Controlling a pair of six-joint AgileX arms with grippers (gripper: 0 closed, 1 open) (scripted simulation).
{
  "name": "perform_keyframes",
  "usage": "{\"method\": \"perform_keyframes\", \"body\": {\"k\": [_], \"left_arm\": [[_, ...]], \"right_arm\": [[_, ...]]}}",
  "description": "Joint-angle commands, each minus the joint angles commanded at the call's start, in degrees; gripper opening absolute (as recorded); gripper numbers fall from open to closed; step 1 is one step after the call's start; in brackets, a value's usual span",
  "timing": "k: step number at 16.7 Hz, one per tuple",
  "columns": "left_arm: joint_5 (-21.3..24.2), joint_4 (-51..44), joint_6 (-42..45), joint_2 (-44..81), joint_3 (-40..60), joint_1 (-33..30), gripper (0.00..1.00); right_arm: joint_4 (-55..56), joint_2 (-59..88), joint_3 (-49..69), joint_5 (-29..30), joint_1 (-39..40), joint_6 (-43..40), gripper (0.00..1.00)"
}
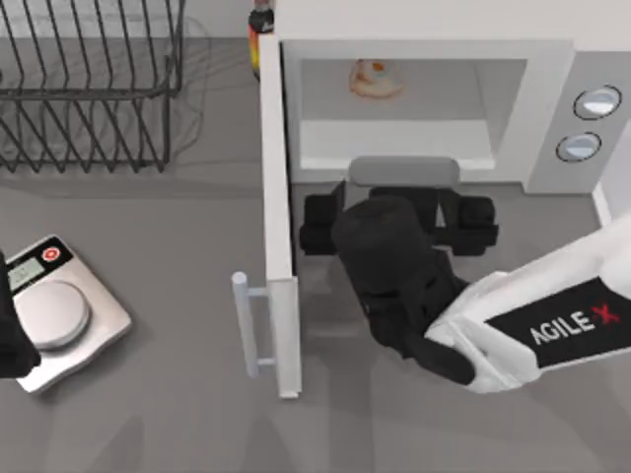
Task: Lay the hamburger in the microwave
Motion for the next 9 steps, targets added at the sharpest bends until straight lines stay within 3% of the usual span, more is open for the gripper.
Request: {"method": "perform_keyframes", "body": {"k": [5,9], "left_arm": [[0.00,0.00,0.00,0.00,0.00,0.00,1.00],[0.00,0.00,0.00,0.00,0.00,0.00,1.00]], "right_arm": [[-14.43,-9.36,3.48,-0.09,-0.10,0.00,1.00],[-18.50,-12.85,4.88,-0.14,-0.03,-0.01,1.00]]}}
